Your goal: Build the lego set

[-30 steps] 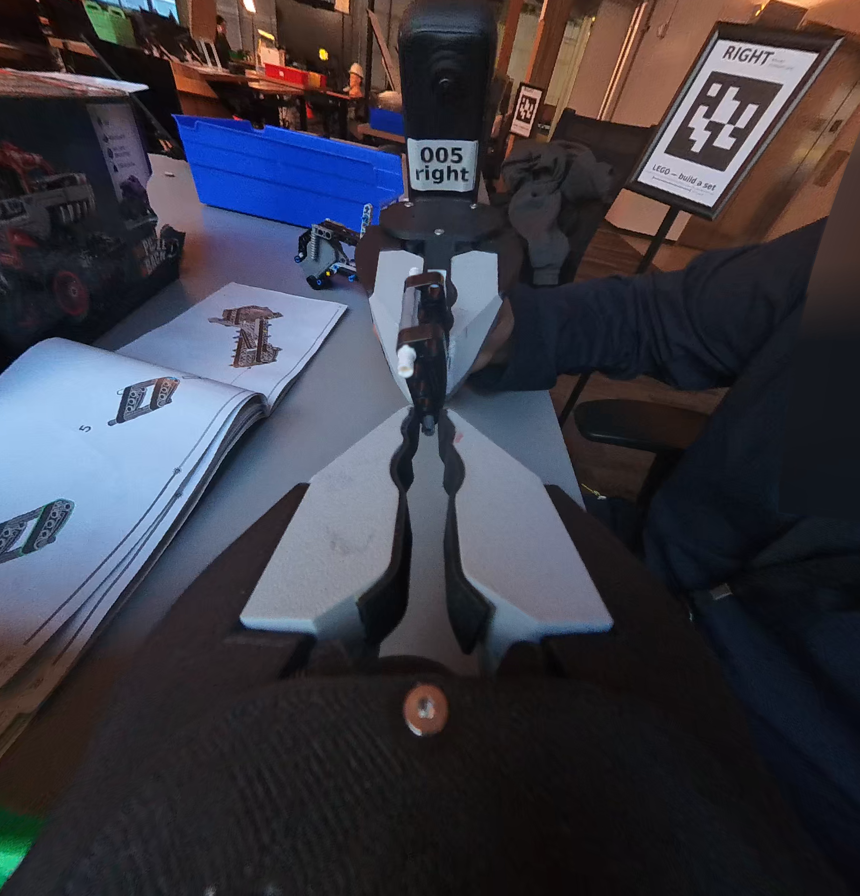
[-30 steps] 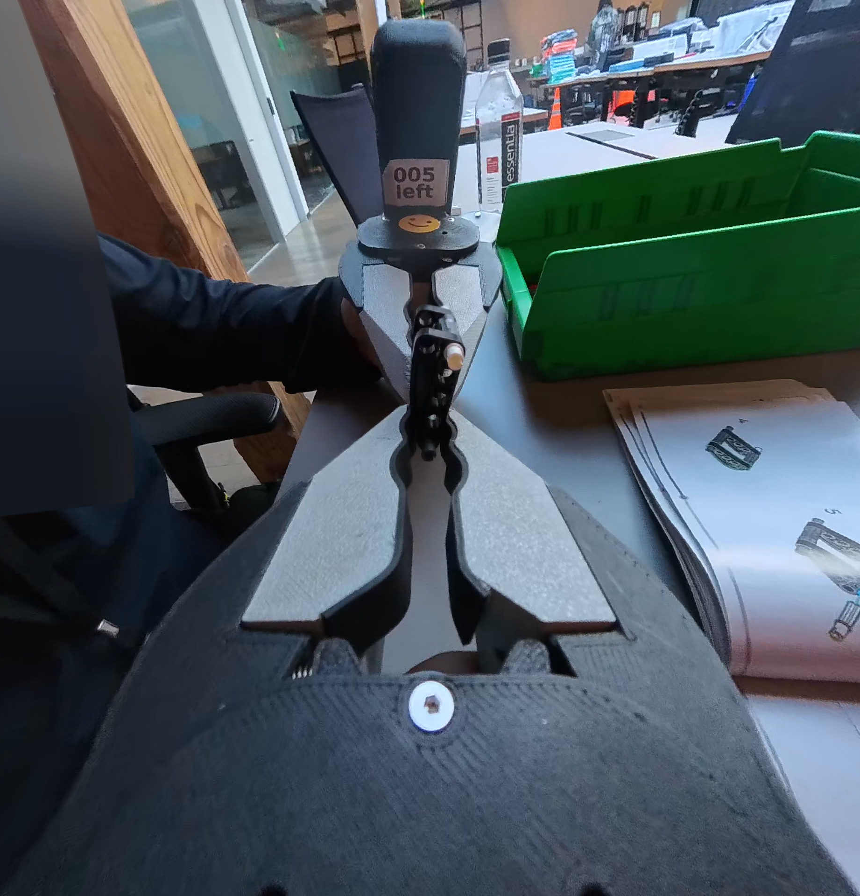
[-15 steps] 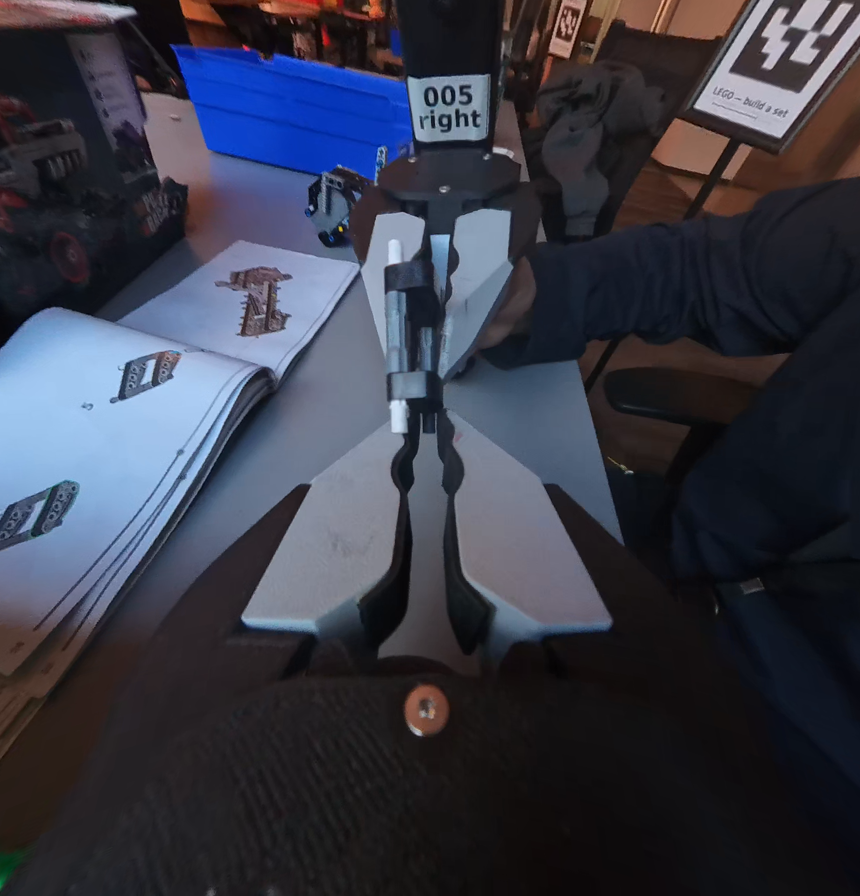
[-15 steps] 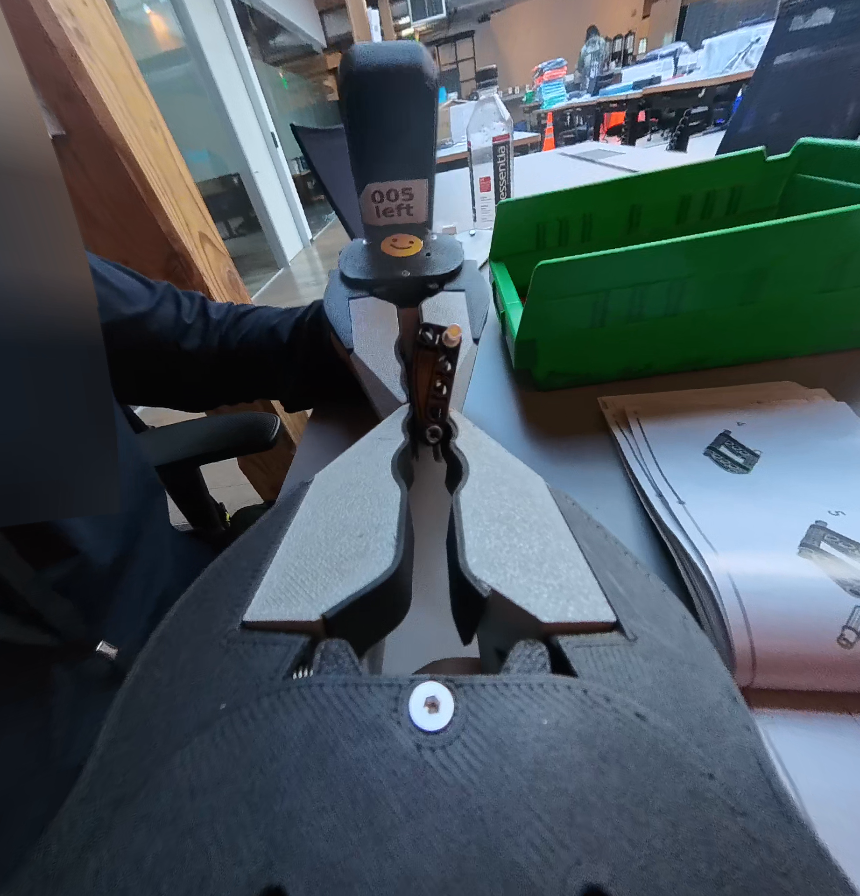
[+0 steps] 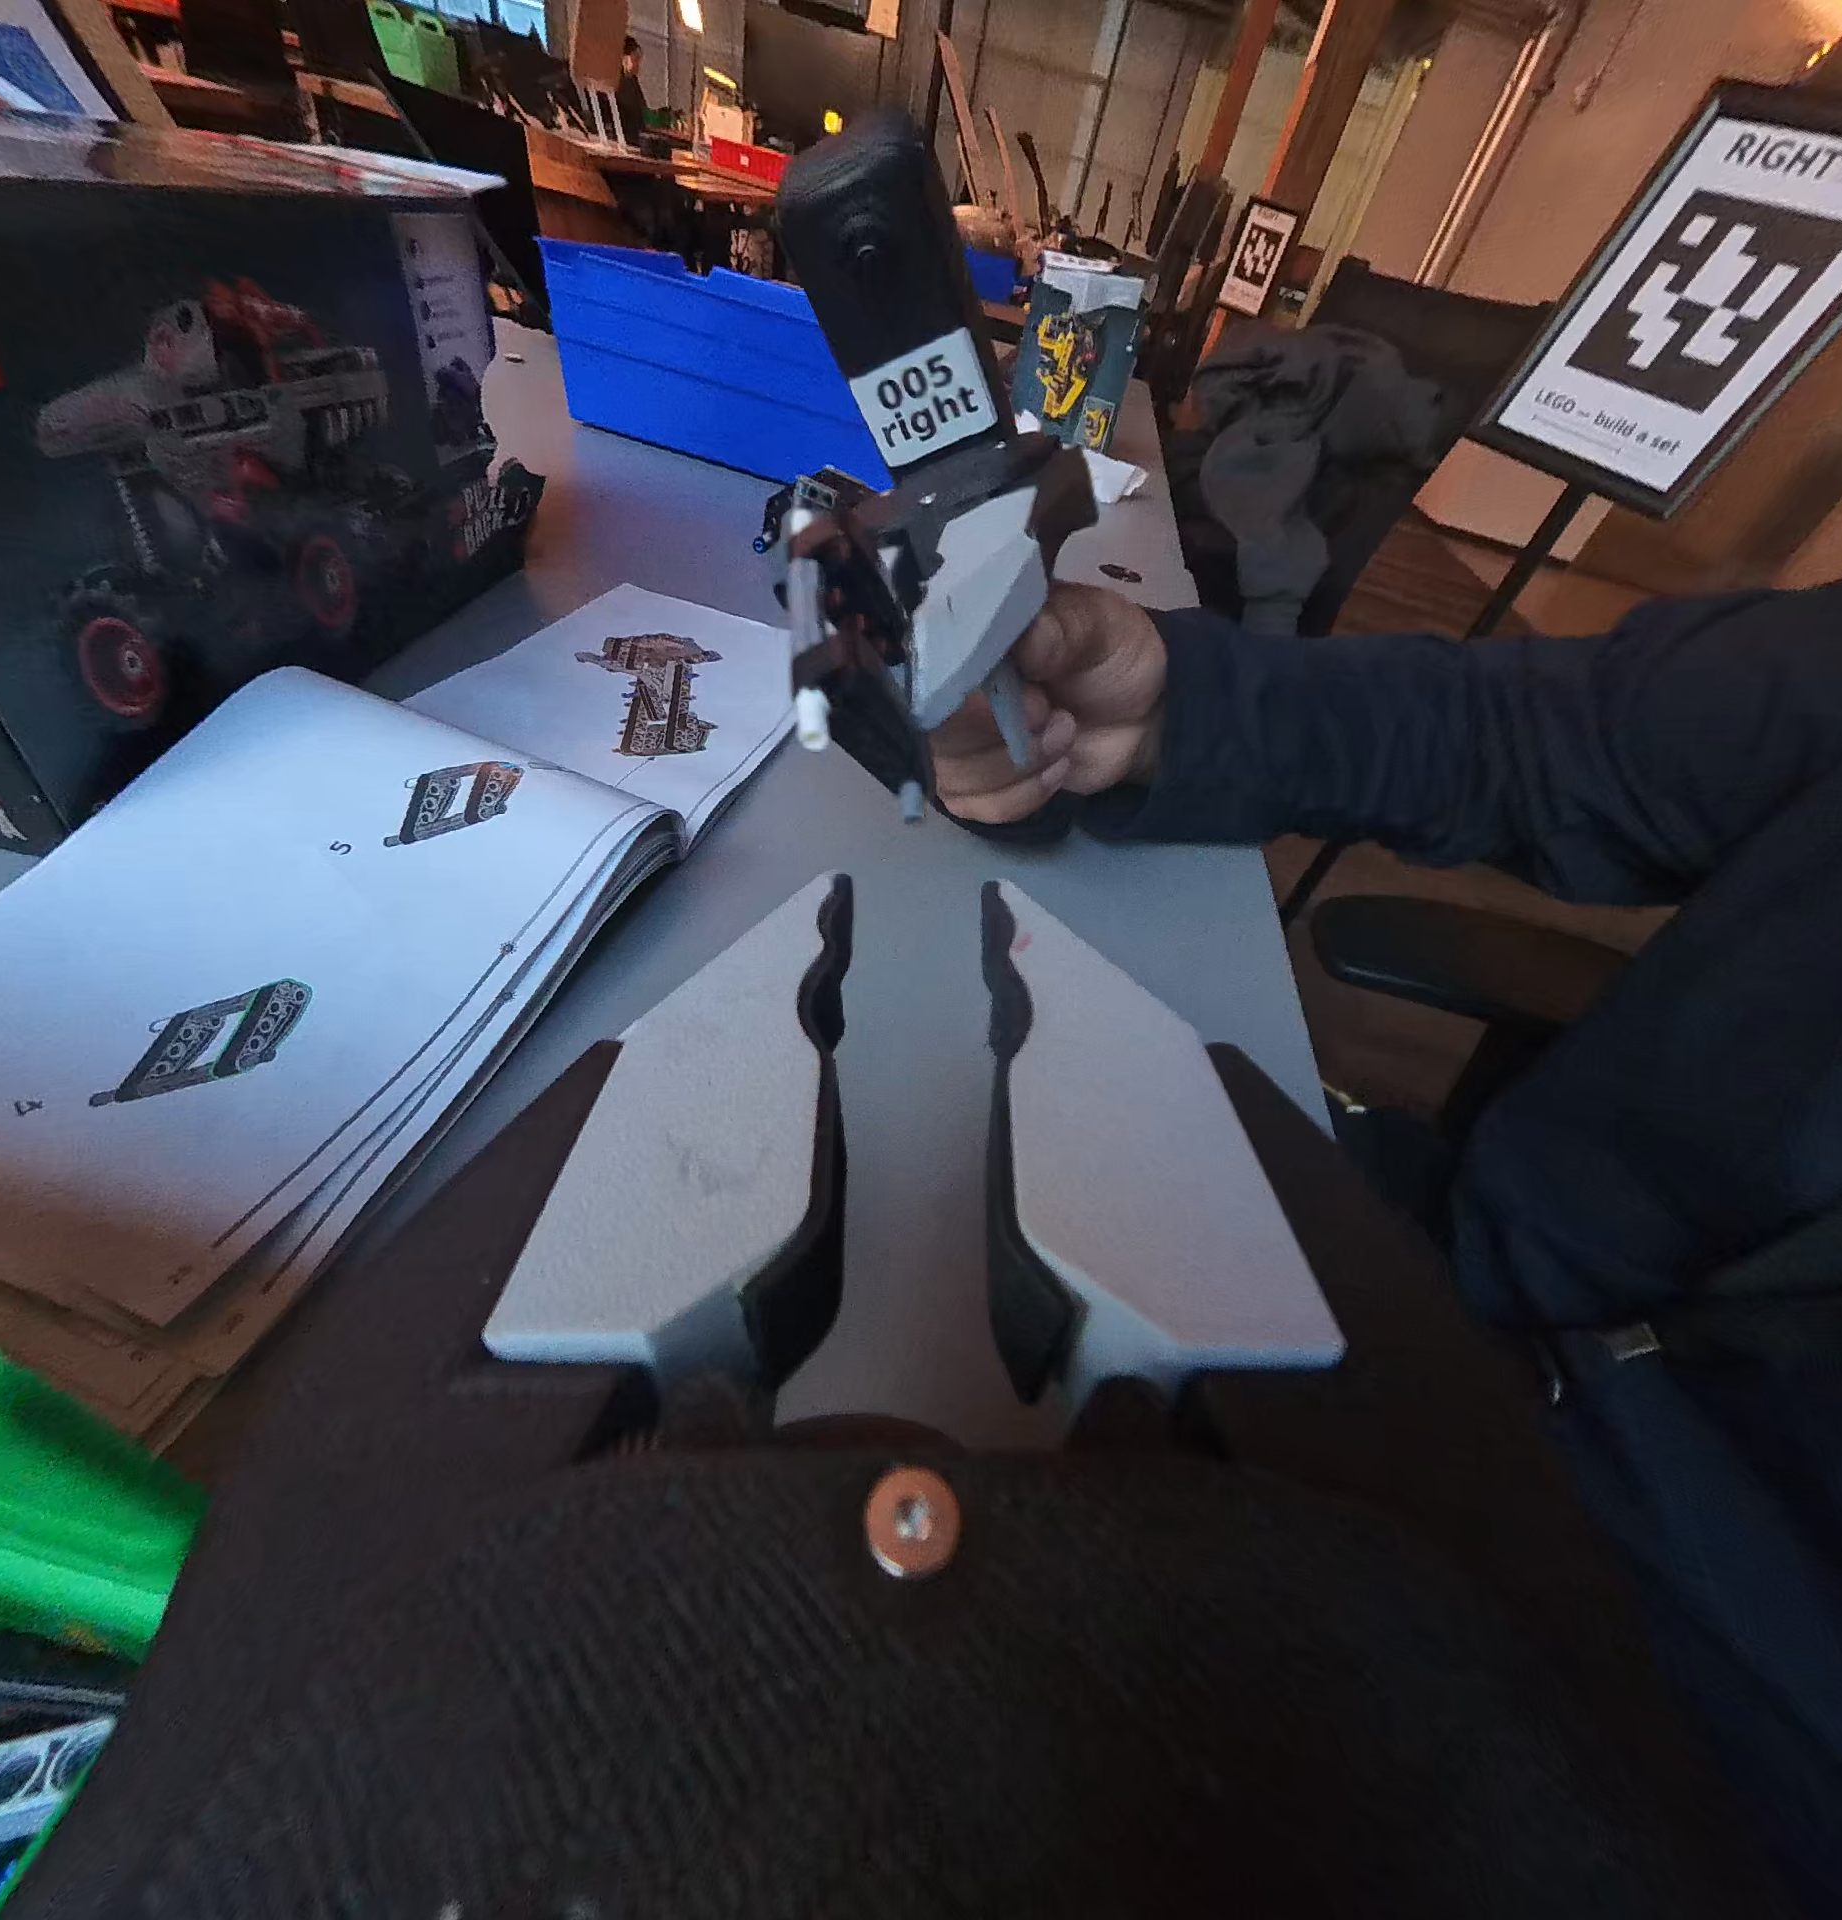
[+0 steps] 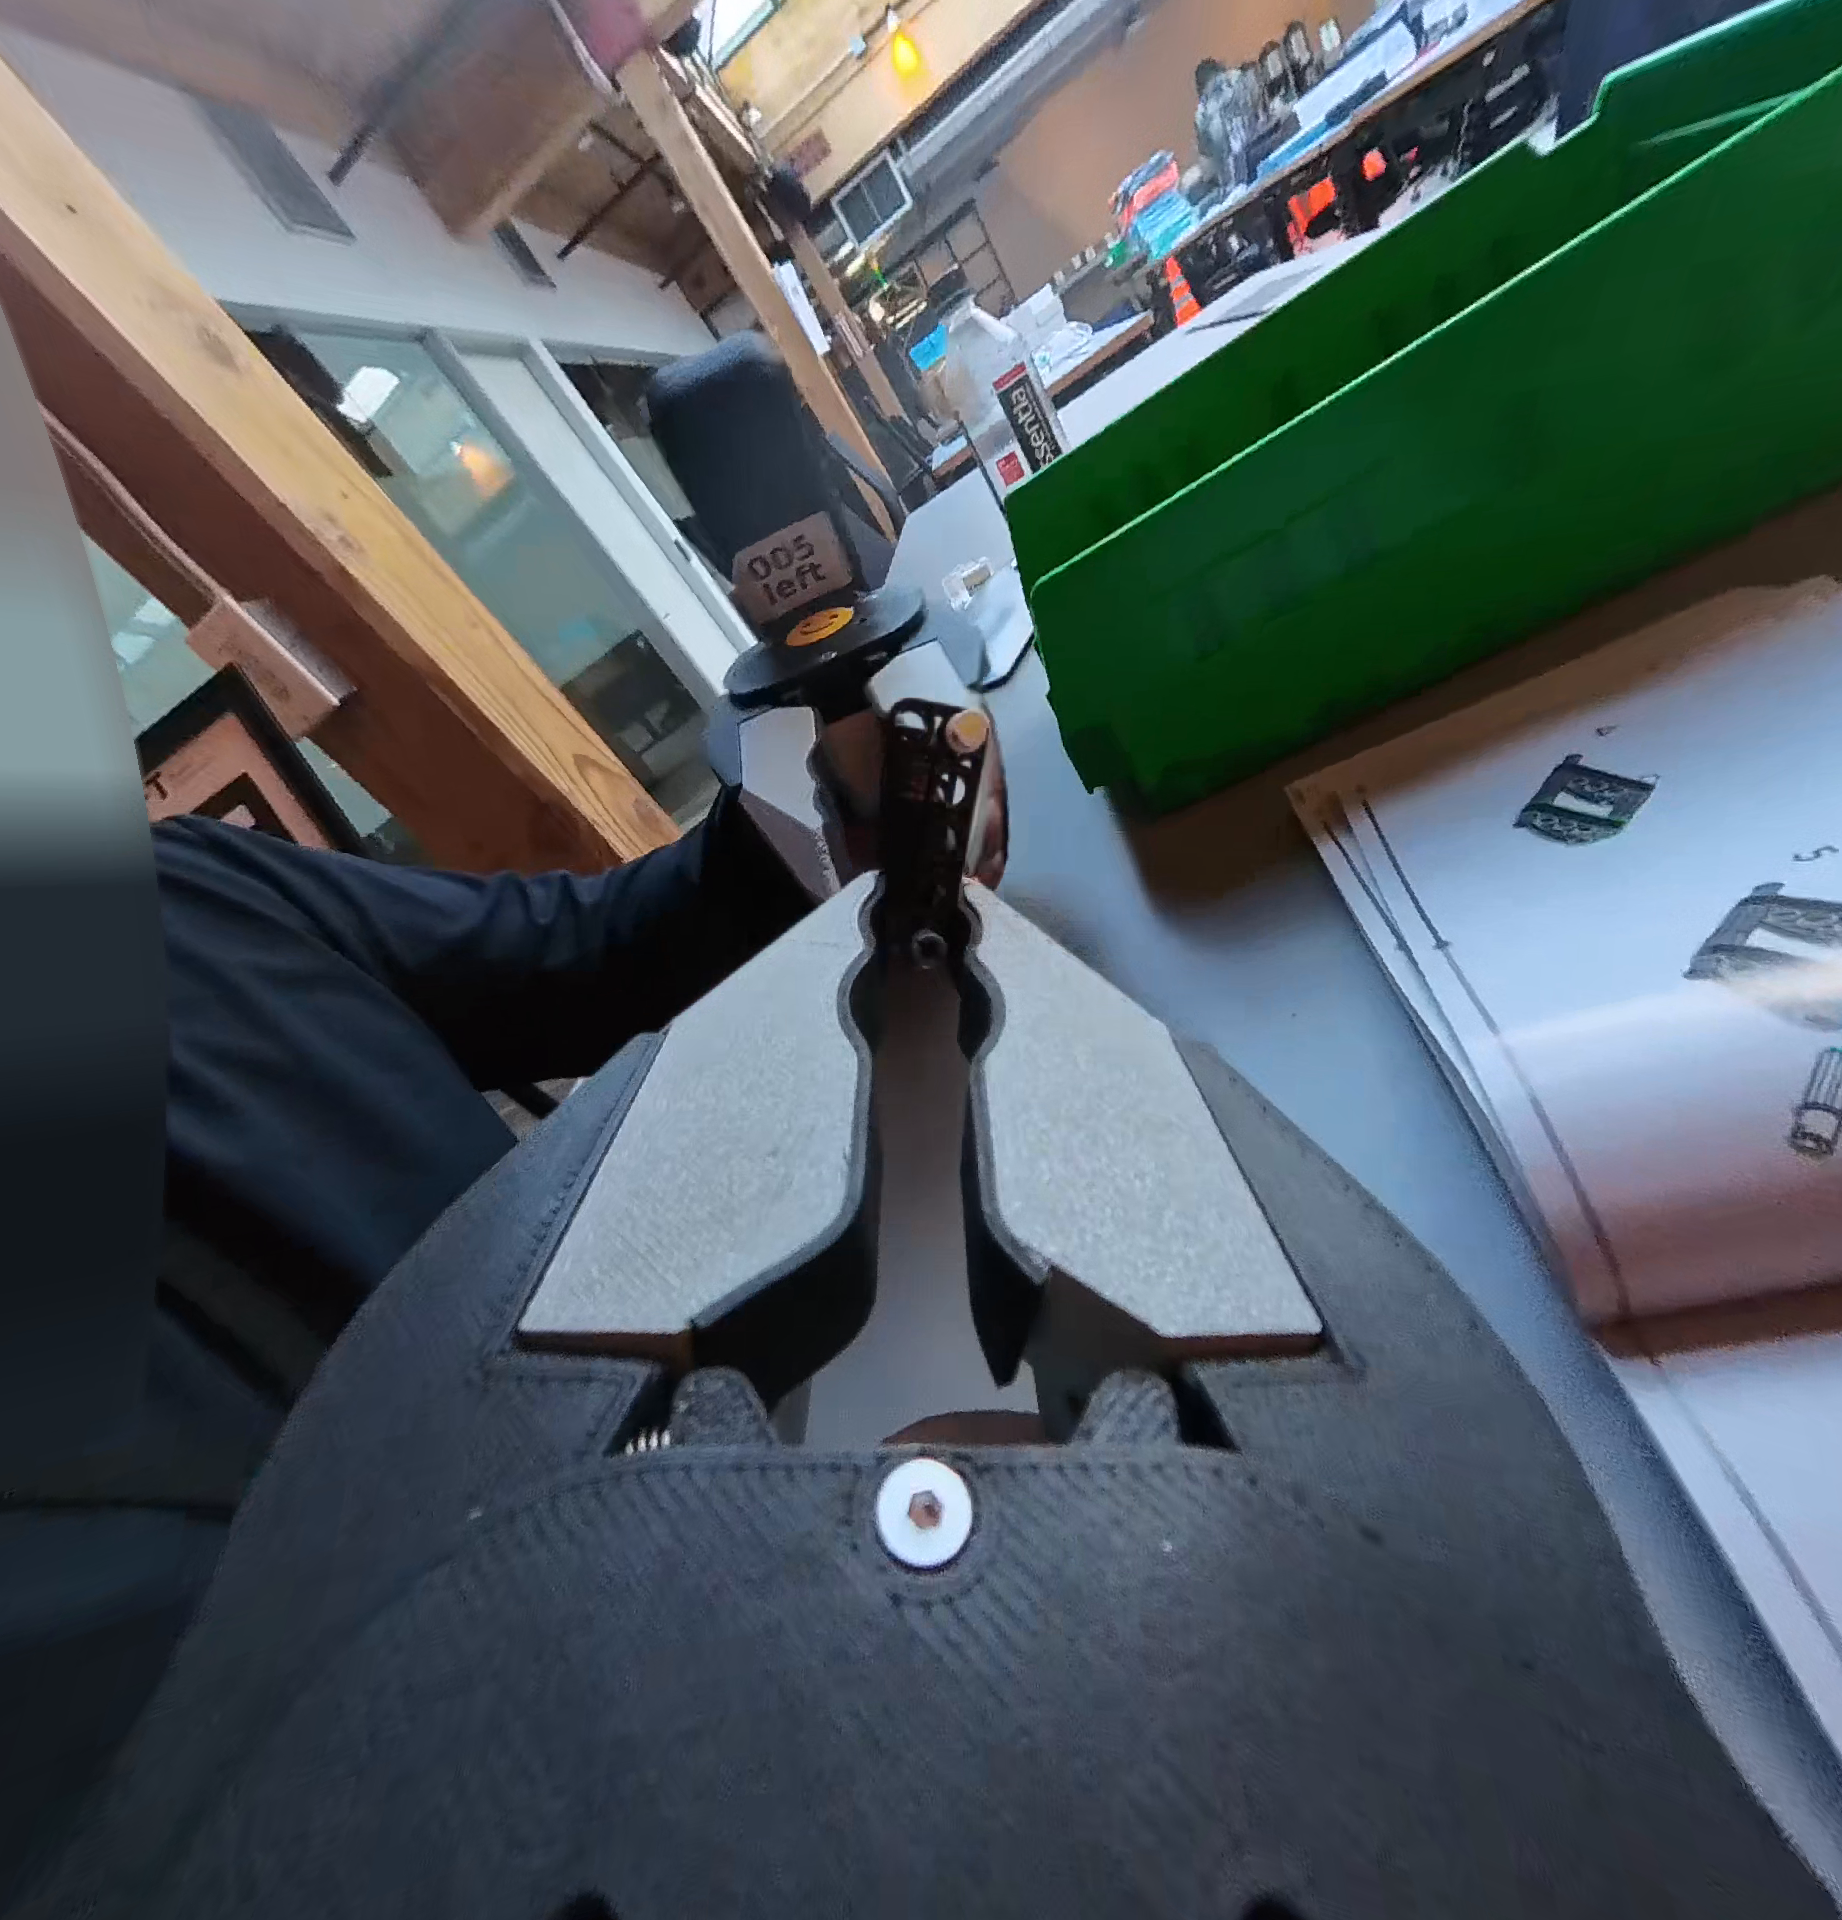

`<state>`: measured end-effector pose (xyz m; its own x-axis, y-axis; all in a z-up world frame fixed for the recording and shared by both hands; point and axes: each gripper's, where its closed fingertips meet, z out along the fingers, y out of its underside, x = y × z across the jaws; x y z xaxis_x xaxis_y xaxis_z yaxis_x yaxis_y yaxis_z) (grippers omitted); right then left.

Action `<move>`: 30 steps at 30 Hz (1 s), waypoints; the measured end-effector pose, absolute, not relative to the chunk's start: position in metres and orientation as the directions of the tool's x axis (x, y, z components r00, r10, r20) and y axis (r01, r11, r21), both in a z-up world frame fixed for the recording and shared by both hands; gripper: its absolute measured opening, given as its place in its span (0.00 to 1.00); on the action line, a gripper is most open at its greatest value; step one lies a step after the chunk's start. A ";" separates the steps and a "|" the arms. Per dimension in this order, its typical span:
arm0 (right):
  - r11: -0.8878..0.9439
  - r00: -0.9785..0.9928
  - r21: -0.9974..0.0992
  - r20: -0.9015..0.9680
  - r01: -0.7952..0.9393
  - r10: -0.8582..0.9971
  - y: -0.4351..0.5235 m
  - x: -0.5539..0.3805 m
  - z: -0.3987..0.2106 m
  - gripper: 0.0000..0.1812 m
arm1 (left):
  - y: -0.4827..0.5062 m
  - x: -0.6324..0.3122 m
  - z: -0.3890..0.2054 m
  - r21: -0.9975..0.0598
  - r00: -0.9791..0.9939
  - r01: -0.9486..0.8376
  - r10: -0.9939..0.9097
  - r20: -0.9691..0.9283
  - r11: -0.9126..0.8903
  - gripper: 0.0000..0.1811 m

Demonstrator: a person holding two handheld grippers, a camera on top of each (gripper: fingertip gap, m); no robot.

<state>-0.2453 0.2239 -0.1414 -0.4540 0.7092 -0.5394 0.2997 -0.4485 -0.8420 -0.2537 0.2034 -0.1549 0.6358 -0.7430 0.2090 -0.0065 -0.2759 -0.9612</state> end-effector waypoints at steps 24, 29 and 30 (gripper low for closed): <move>-0.194 -0.474 -0.838 -0.462 0.510 0.750 0.204 -0.233 -0.177 0.04 | 0.207 -0.238 -0.163 -0.920 0.514 -0.025 -0.795 0.324 -0.391 0.08; -0.171 -0.471 -0.875 -0.398 0.452 0.787 0.209 -0.237 -0.172 0.05 | 0.211 -0.241 -0.158 -0.945 0.576 -0.003 -0.773 0.266 -0.327 0.07; -0.184 -0.475 -0.879 -0.402 0.440 0.783 0.211 -0.237 -0.168 0.05 | 0.212 -0.240 -0.157 -0.946 0.581 0.008 -0.768 0.269 -0.325 0.07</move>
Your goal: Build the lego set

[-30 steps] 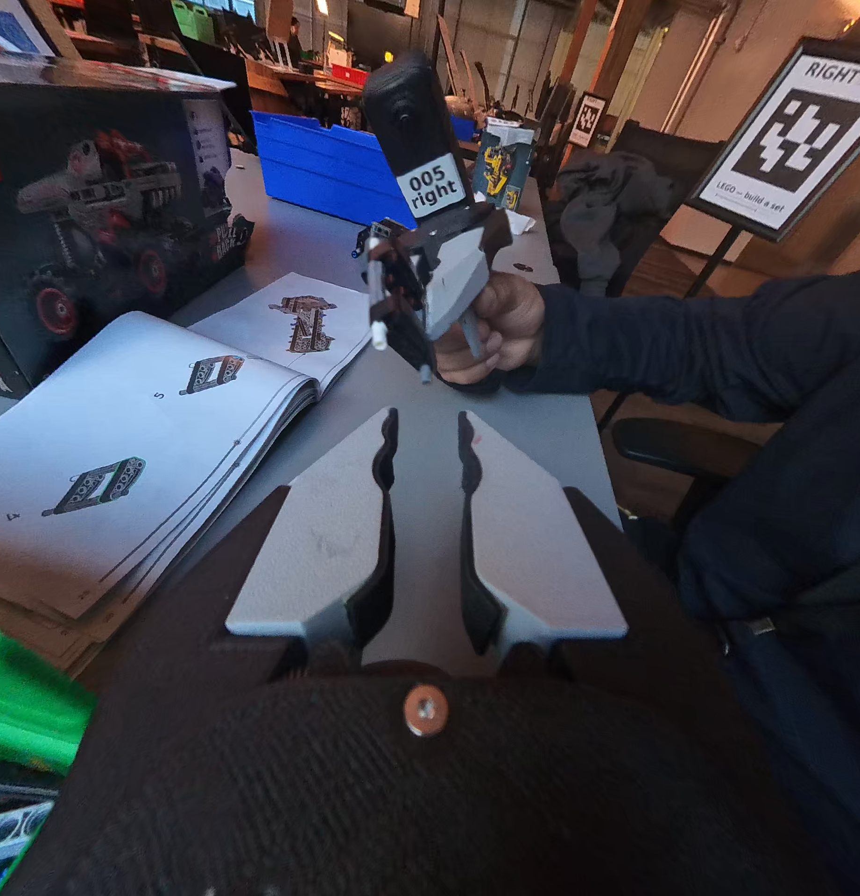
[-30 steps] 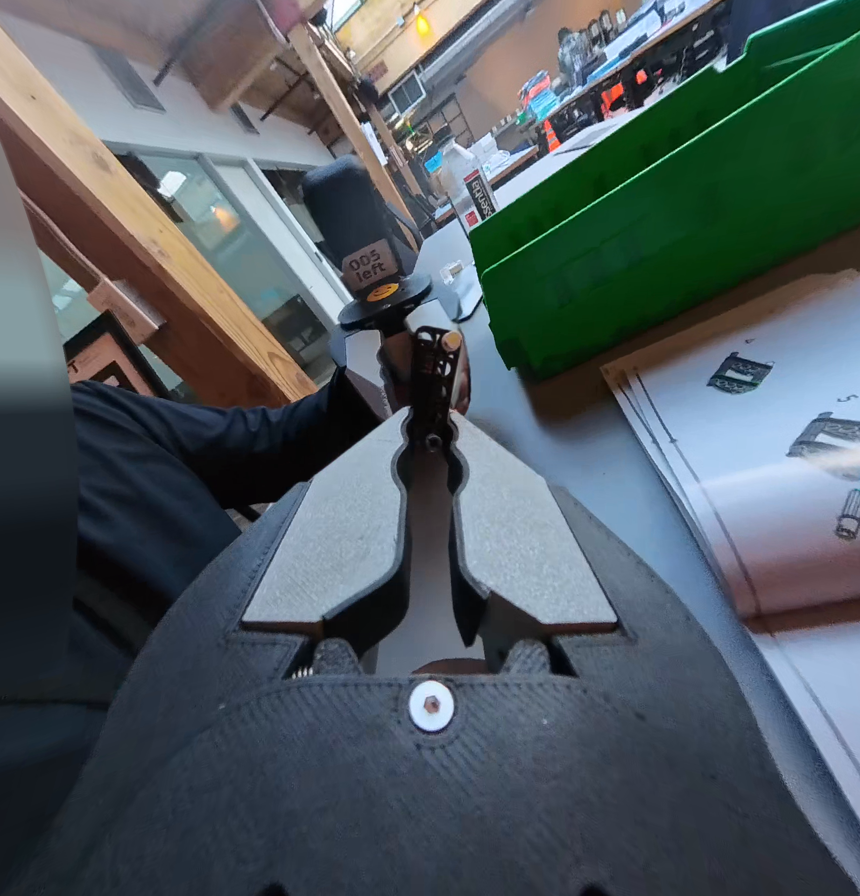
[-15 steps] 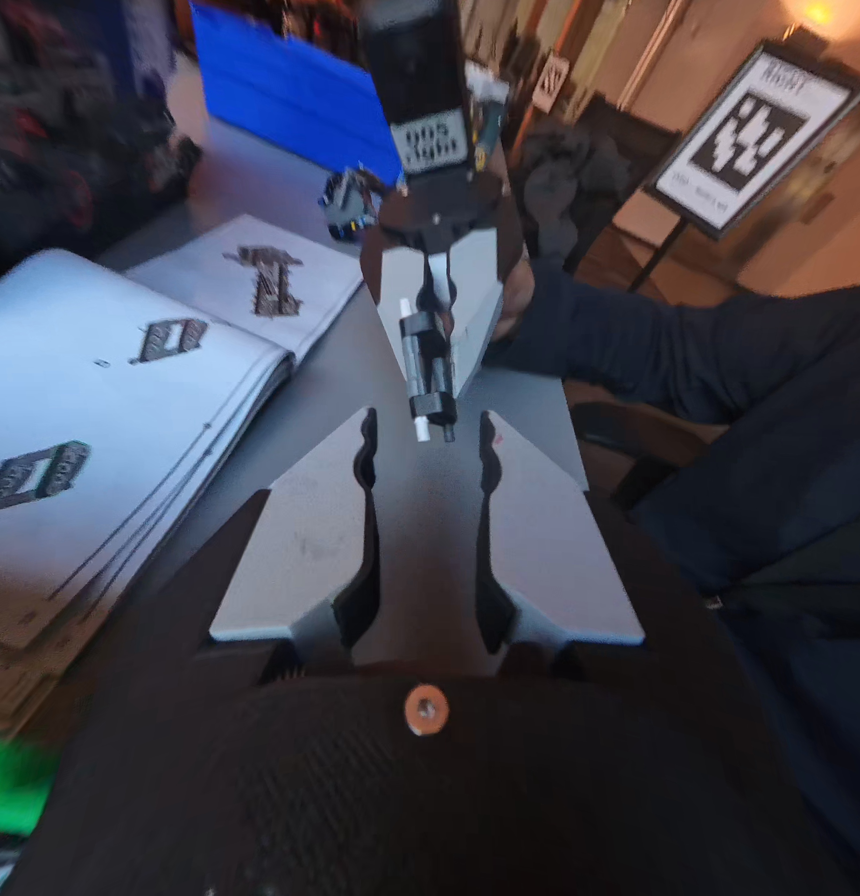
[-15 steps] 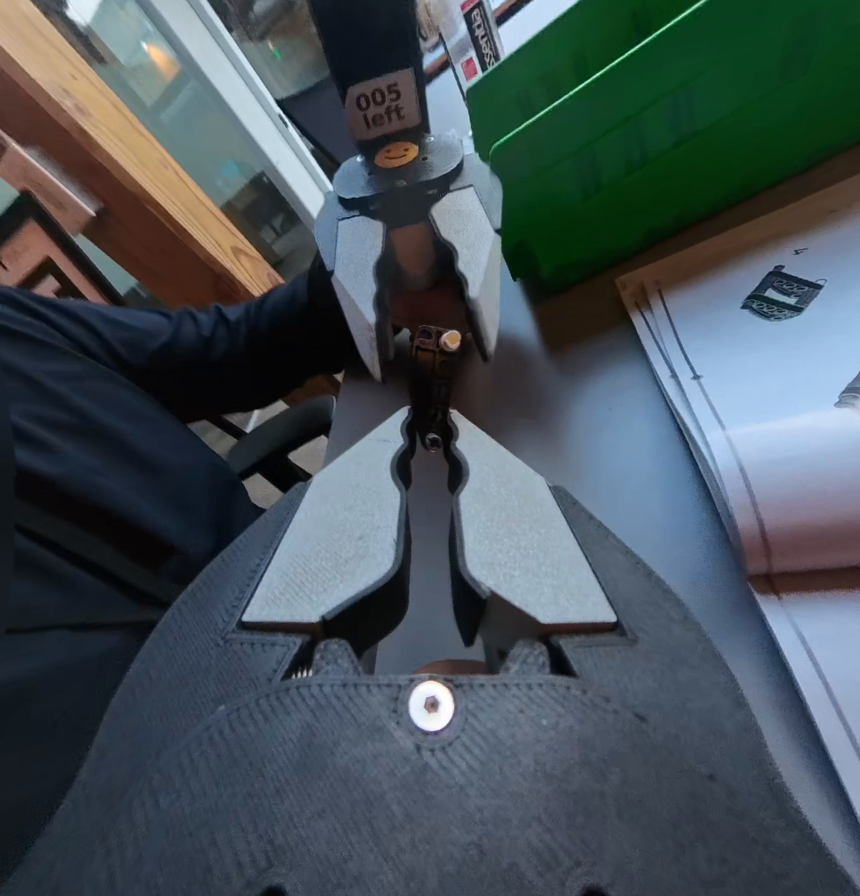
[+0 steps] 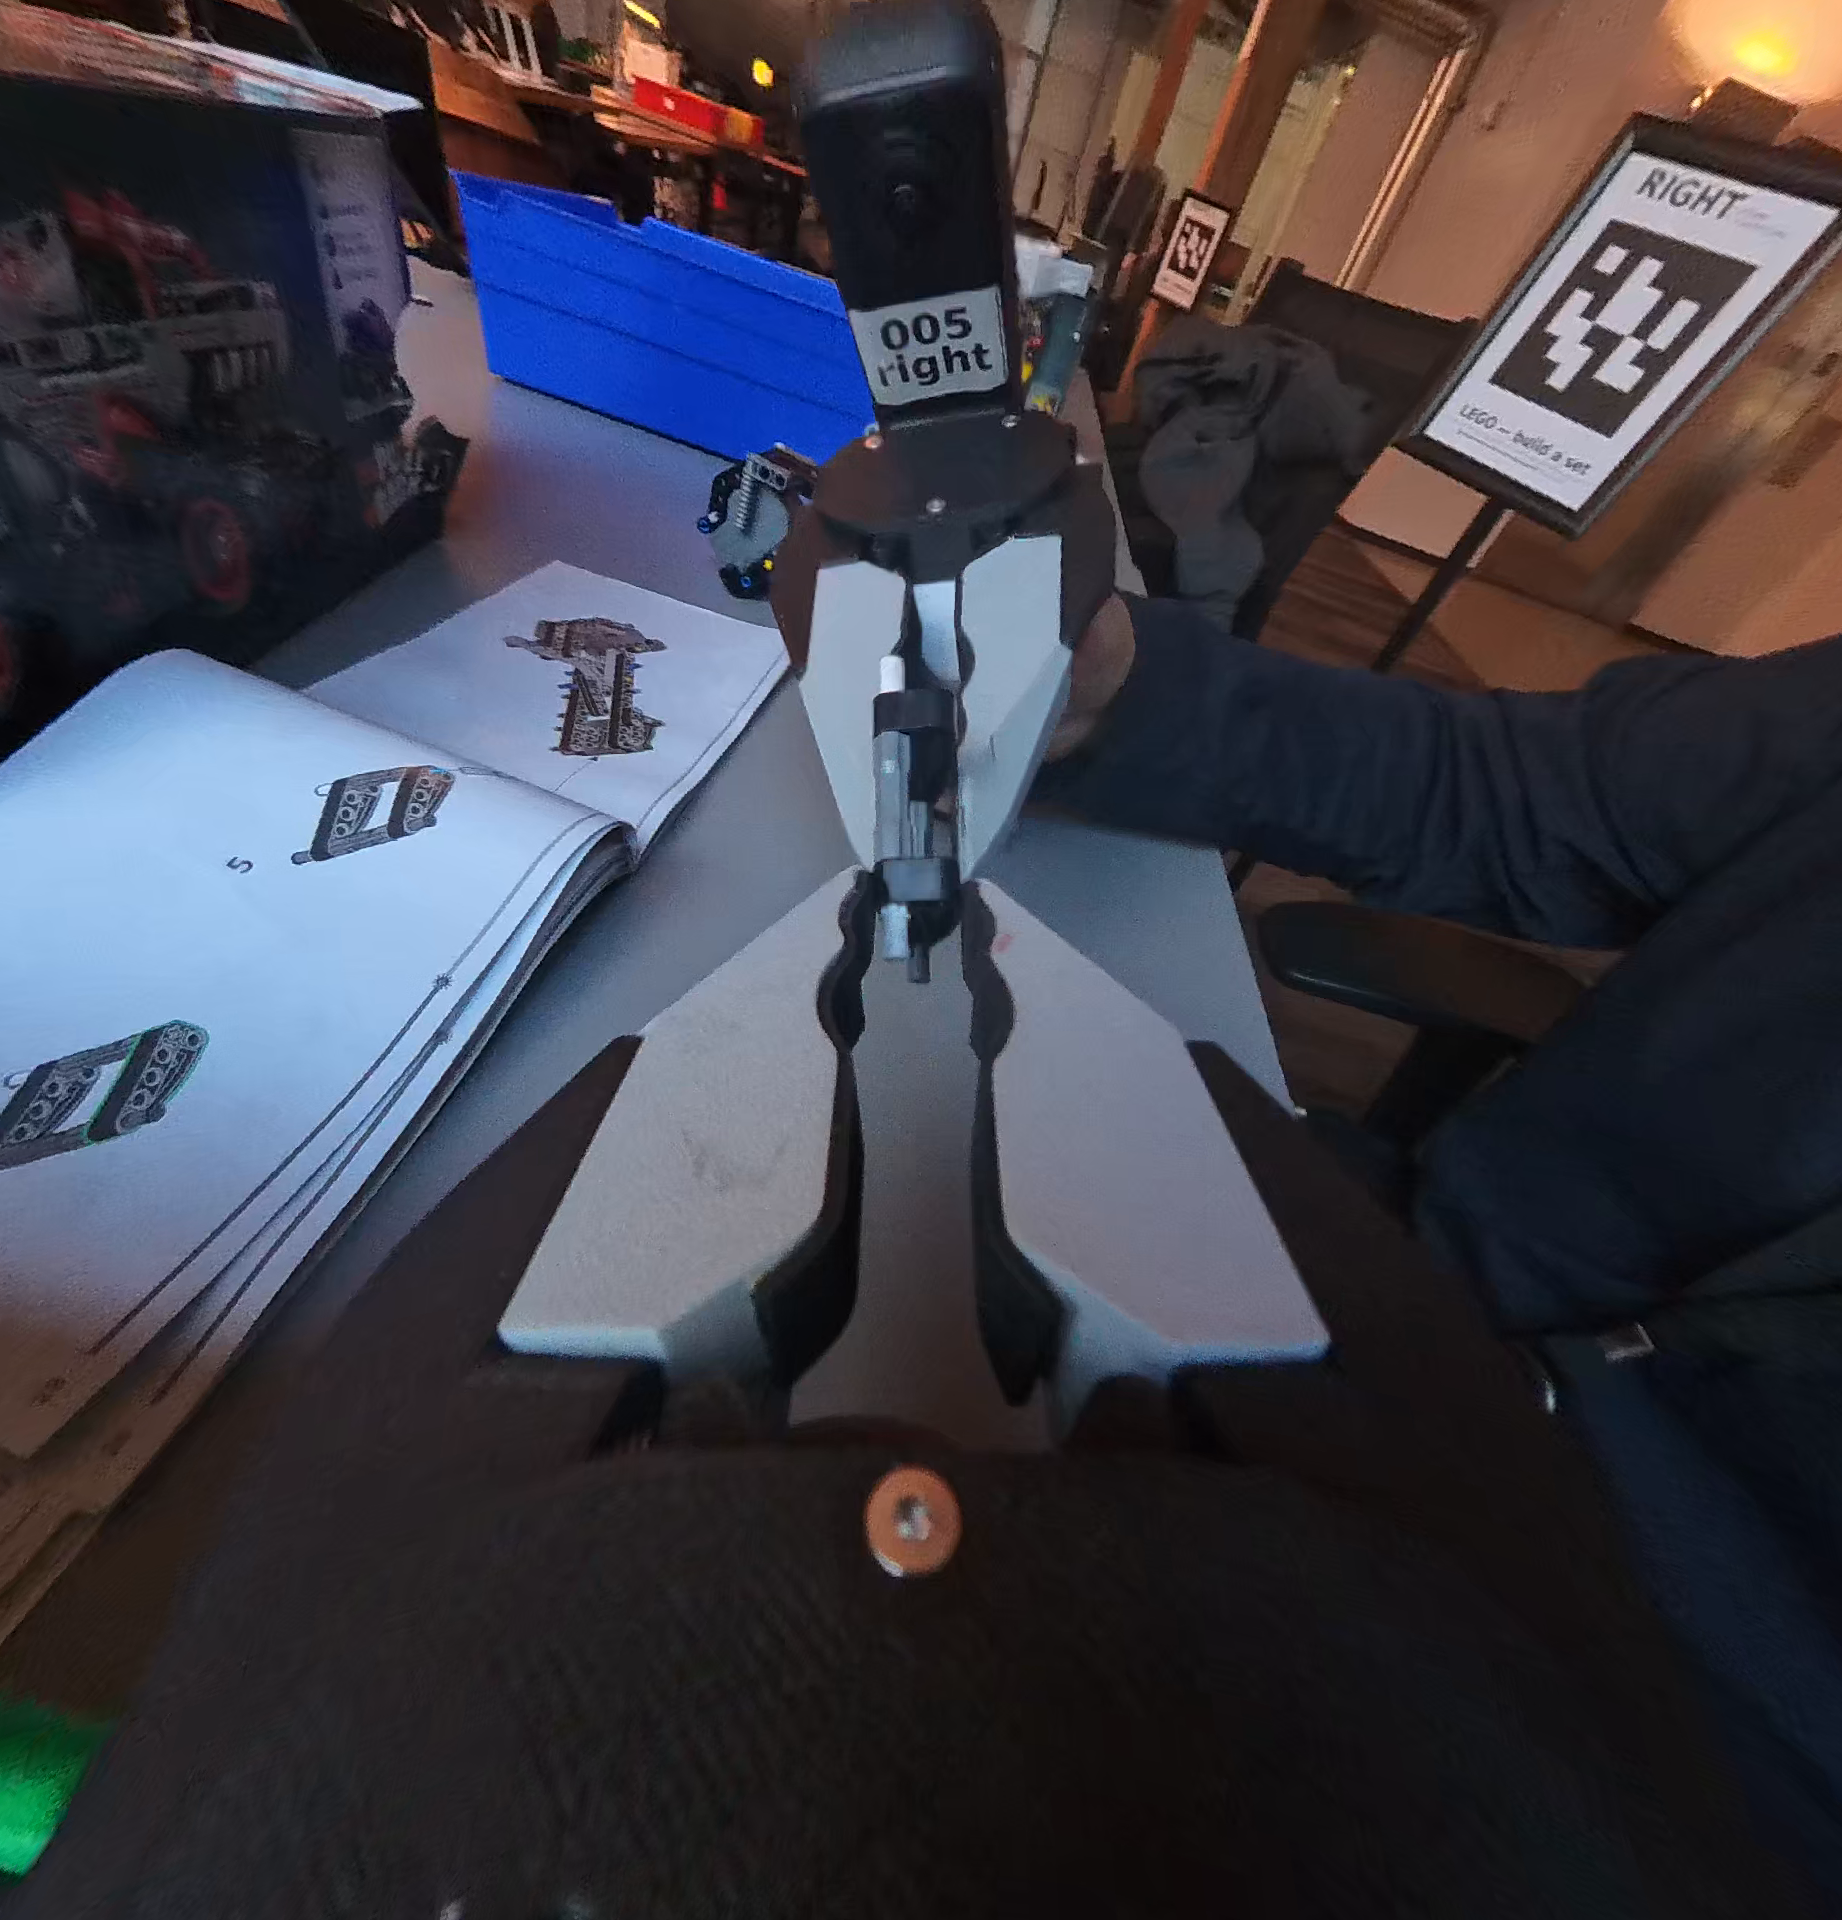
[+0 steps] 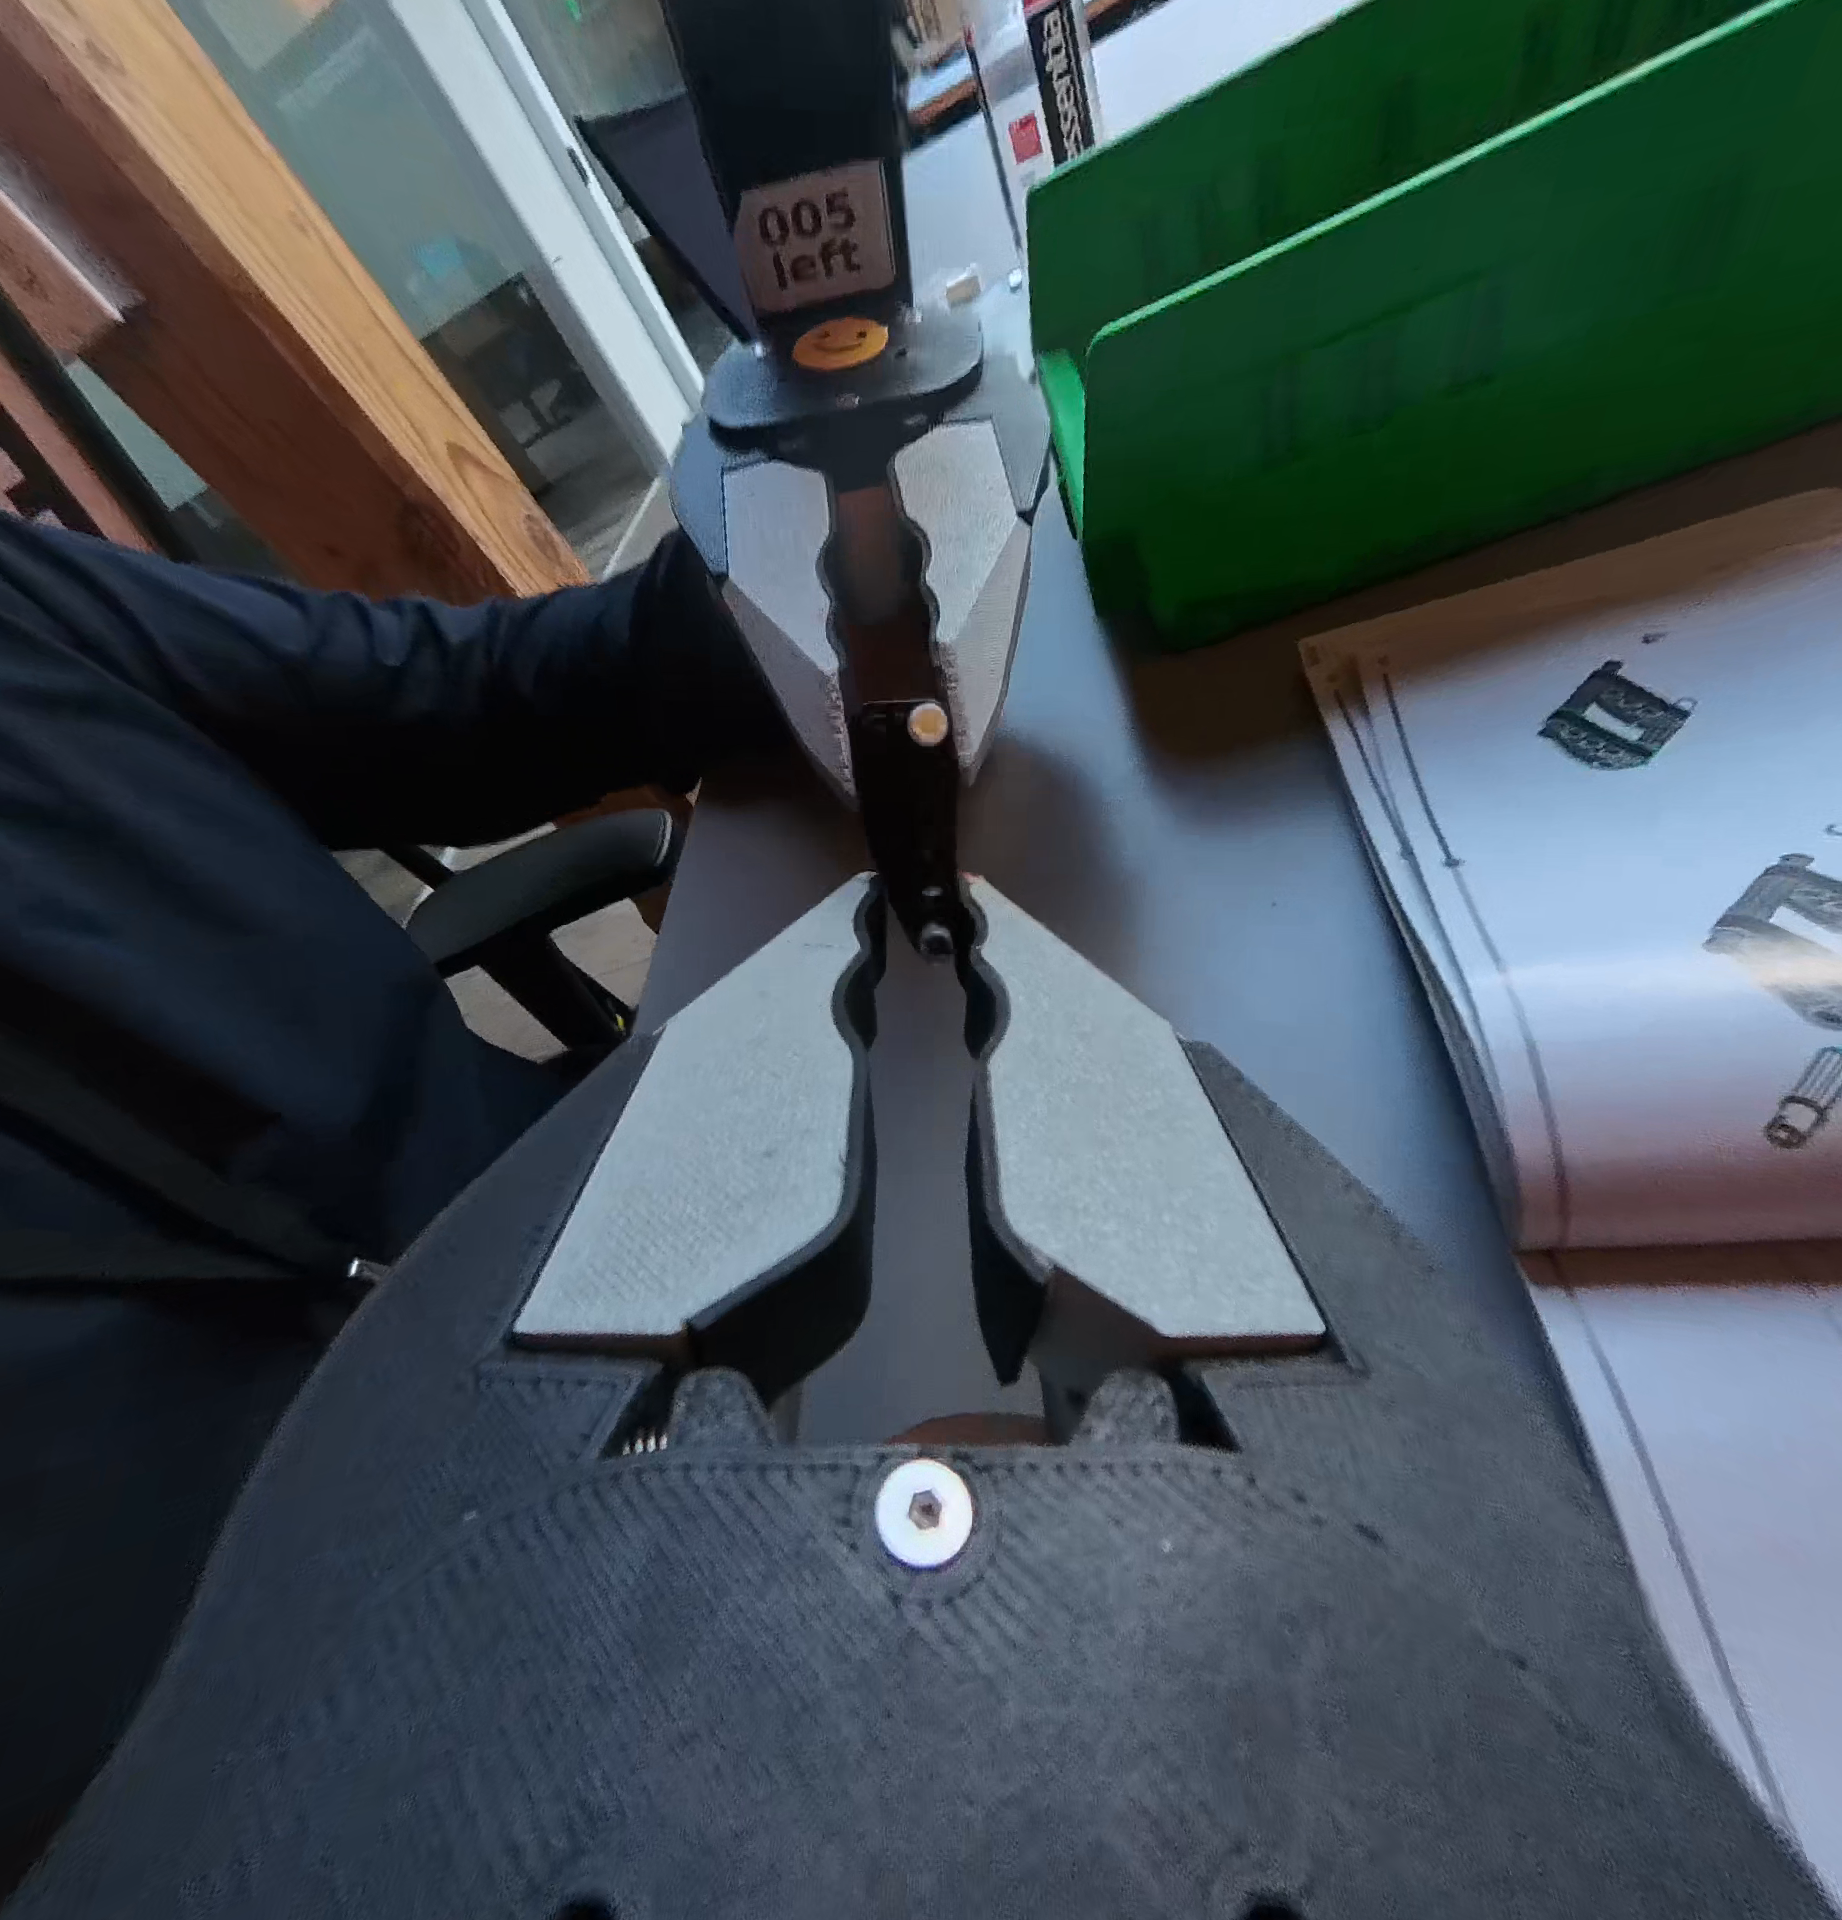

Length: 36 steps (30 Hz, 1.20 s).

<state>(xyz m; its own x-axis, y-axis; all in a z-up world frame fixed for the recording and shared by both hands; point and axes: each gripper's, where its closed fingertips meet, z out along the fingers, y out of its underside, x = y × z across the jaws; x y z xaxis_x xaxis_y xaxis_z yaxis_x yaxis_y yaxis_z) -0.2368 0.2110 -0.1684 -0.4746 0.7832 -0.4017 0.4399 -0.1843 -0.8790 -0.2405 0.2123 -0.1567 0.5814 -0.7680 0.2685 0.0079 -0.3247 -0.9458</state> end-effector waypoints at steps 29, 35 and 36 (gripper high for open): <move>-0.182 -0.198 -0.982 -0.190 0.060 0.962 0.308 -0.189 -0.117 0.12 | 0.204 -0.252 -0.221 -0.705 0.757 -0.068 -0.497 0.424 -0.706 0.36; -0.146 -0.154 -0.989 -0.149 0.027 0.977 0.313 -0.173 -0.113 0.12 | 0.187 -0.281 -0.206 -0.769 0.826 -0.154 -0.508 0.244 -0.620 0.37; -0.129 -0.150 -0.991 -0.131 0.022 0.980 0.312 -0.171 -0.113 0.12 | 0.183 -0.282 -0.202 -0.783 0.820 -0.183 -0.532 0.212 -0.594 0.35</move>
<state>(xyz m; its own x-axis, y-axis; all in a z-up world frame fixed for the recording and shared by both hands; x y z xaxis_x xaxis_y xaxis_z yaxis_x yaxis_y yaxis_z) -0.1711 0.3124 -0.1126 -0.1497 0.9800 -0.1308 0.0220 -0.1290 -0.9914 -0.2816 0.1826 -0.2020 0.8198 -0.5318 0.2123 -0.1829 -0.5945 -0.7830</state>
